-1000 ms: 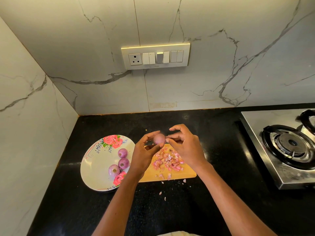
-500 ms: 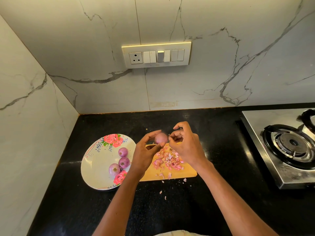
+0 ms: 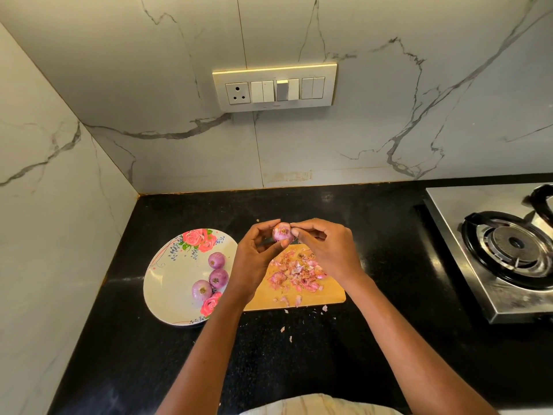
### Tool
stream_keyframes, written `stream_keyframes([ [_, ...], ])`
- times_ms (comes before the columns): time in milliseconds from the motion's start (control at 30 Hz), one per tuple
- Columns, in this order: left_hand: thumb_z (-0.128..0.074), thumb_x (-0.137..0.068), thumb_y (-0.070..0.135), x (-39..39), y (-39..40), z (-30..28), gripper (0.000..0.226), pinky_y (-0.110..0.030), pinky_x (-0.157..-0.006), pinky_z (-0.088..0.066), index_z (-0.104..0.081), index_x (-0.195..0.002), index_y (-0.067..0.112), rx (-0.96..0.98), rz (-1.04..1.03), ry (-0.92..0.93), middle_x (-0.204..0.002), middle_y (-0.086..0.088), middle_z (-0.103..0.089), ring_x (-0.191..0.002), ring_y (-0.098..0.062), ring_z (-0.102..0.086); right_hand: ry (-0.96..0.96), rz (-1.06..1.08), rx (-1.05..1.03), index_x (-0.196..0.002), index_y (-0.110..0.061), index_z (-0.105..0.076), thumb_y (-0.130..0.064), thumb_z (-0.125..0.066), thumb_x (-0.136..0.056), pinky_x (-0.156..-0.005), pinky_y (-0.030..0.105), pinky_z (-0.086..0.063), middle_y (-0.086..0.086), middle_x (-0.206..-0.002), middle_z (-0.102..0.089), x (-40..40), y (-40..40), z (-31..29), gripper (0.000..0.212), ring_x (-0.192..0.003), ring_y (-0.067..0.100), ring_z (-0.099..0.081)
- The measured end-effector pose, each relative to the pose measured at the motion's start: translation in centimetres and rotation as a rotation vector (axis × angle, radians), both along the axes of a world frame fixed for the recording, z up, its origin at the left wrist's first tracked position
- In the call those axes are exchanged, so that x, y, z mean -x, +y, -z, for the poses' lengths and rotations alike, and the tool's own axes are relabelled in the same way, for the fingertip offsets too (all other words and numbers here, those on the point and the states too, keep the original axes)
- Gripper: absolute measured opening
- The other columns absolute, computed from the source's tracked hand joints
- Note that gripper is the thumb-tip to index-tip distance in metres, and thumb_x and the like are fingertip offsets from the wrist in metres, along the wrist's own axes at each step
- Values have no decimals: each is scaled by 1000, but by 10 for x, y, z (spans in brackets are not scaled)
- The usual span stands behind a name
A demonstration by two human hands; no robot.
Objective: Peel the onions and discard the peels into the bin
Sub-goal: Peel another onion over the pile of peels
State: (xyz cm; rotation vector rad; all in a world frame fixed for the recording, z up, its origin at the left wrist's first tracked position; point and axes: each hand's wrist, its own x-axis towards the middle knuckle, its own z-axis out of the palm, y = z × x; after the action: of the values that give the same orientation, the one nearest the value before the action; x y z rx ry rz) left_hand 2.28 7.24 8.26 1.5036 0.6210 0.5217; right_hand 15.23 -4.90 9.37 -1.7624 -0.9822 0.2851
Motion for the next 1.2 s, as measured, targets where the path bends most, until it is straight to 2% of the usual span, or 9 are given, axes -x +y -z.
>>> stream_keyframes([
  [67, -74, -90, 15, 0, 0, -1, 41, -27, -94, -57, -60, -125, 32, -17, 7, 0, -128, 3, -67, -118, -10, -65, -4, 3, 2, -106, -29, -78, -30, -74, -91, -99, 50, -54, -28, -94, -71, 0, -1, 0, 16, -94, -4, -69],
  [200, -74, -90, 16, 0, 0, 0, 41, -27, -95, -57, -60, -126, 31, -23, 20, 8, -128, 3, -67, -118, -10, -65, -40, 24, -5, -106, -30, -78, -37, -71, -91, -98, 62, -51, -30, -93, -70, 2, -3, -1, 17, -93, -2, -69],
  [433, -73, -90, 13, 1, -4, 1, 41, -23, -91, -57, -60, -124, 30, -4, 30, -3, -125, 5, -68, -115, -7, -66, -46, 59, 8, -103, -21, -78, -22, -74, -93, -93, 36, -58, -25, -90, -69, 1, -4, 0, 12, -90, -4, -69],
  [567, -75, -89, 17, 0, -6, 2, 42, -27, -95, -56, -61, -126, 30, 26, 31, -5, -126, 5, -68, -117, -8, -65, 5, 105, 17, -101, -23, -75, -20, -73, -93, -75, 9, -53, -20, -89, -68, 0, -2, 2, 9, -90, -6, -66],
  [667, -77, -83, 25, -1, -7, -1, 48, -32, -99, -55, -60, -128, 29, 81, 32, -17, -128, 3, -67, -119, -12, -64, 120, 135, 8, -100, -24, -73, -20, -71, -95, -75, 10, -53, -17, -92, -71, 0, -2, 4, 8, -90, -4, -68],
  [833, -78, -78, 26, 3, -4, -2, 54, -38, -102, -53, -61, -130, 26, 185, 18, -59, -129, 1, -67, -122, -19, -64, 261, 194, 73, -106, -19, -73, -18, -68, -97, -77, 26, -62, -5, -93, -75, -13, -5, 21, 11, -83, 7, -74],
  [900, -78, -79, 26, 4, -3, -2, 53, -38, -102, -52, -61, -130, 28, 172, 21, -48, -128, 2, -68, -121, -18, -64, 248, 138, 194, -117, -18, -70, -15, -66, -98, -75, 19, -60, -5, -96, -76, -15, -8, 28, 19, -81, 2, -73],
  [1000, -78, -80, 28, 4, -3, -2, 52, -37, -102, -53, -61, -129, 29, 159, 6, -34, -128, 3, -68, -120, -17, -63, 188, 68, 237, -126, -21, -68, -11, -69, -96, -76, 4, -49, -18, -105, -71, -10, -9, 28, 32, -94, -15, -64],
  [1200, -77, -87, 23, 3, -3, -1, 46, -16, -84, -55, -58, -129, 30, 57, -41, -1, -130, 9, -64, -117, -3, -62, 140, 43, 2, -118, -18, -71, -21, -77, -90, -82, 10, -53, -14, -108, -73, 6, 0, 4, 29, -100, -6, -68],
])
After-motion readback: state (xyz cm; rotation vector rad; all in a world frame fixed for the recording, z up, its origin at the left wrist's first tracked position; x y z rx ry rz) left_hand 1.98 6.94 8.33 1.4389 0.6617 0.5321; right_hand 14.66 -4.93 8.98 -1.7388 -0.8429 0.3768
